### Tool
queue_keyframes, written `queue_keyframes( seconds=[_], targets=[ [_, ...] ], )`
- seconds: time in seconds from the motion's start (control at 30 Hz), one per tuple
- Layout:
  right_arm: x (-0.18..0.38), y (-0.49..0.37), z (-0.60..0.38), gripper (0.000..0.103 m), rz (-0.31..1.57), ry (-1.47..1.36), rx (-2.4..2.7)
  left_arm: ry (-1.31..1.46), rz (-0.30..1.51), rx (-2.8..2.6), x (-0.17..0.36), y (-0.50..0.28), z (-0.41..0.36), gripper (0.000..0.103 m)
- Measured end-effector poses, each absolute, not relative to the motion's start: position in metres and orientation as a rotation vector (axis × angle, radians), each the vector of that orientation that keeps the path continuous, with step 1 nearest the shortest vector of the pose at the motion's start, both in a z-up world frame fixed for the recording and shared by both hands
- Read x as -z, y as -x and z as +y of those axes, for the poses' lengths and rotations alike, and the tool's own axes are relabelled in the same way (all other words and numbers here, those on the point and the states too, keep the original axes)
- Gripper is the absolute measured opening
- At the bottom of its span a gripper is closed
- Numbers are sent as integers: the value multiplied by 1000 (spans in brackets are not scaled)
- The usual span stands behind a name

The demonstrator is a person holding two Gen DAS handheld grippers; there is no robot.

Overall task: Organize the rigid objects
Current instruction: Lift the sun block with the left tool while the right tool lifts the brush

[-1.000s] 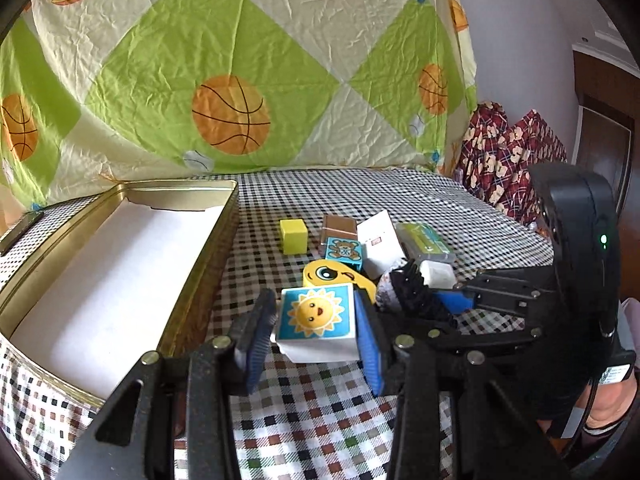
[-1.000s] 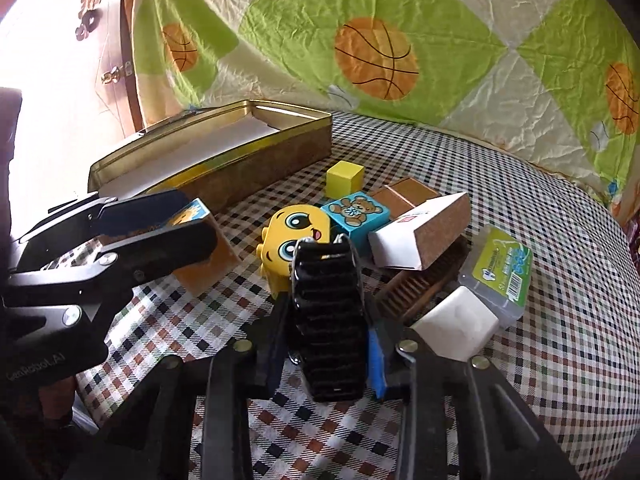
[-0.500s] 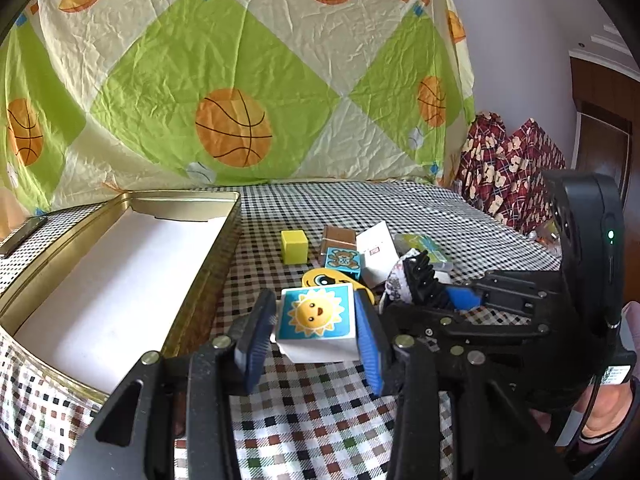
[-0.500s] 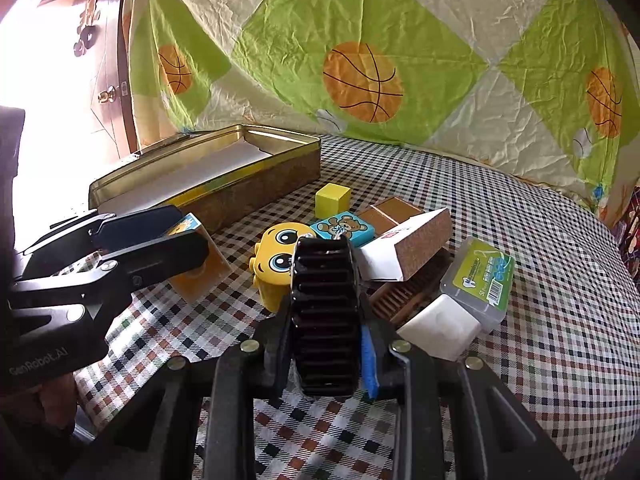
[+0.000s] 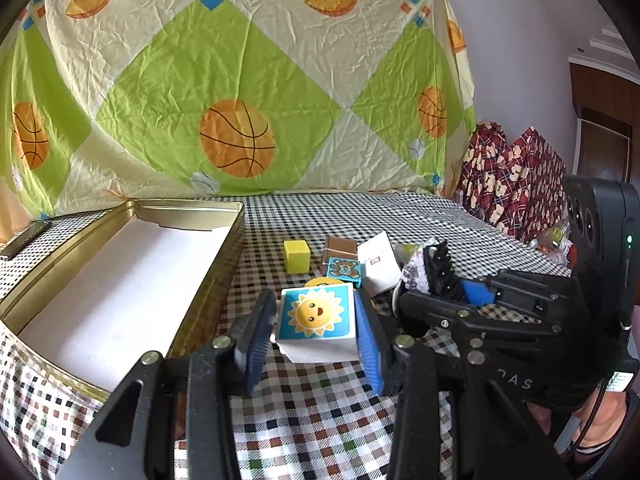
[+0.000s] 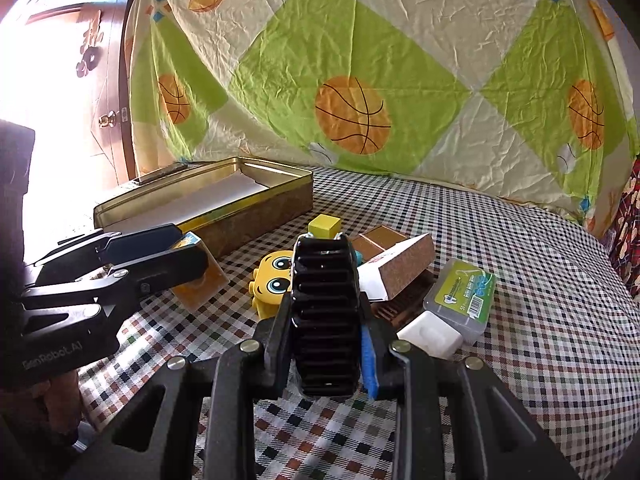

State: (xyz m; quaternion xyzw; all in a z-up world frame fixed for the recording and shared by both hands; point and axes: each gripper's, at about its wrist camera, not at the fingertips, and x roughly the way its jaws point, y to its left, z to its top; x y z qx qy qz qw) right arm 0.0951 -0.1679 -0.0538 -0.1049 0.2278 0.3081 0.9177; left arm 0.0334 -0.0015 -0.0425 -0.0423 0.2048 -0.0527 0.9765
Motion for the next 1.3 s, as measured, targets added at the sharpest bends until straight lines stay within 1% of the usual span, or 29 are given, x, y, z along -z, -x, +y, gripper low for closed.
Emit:
queue_keyframes(
  seconds=[1.3],
  targets=[
    [45, -65, -195, 30, 204, 94, -591, 7, 170, 65, 35, 6, -15, 39]
  ],
)
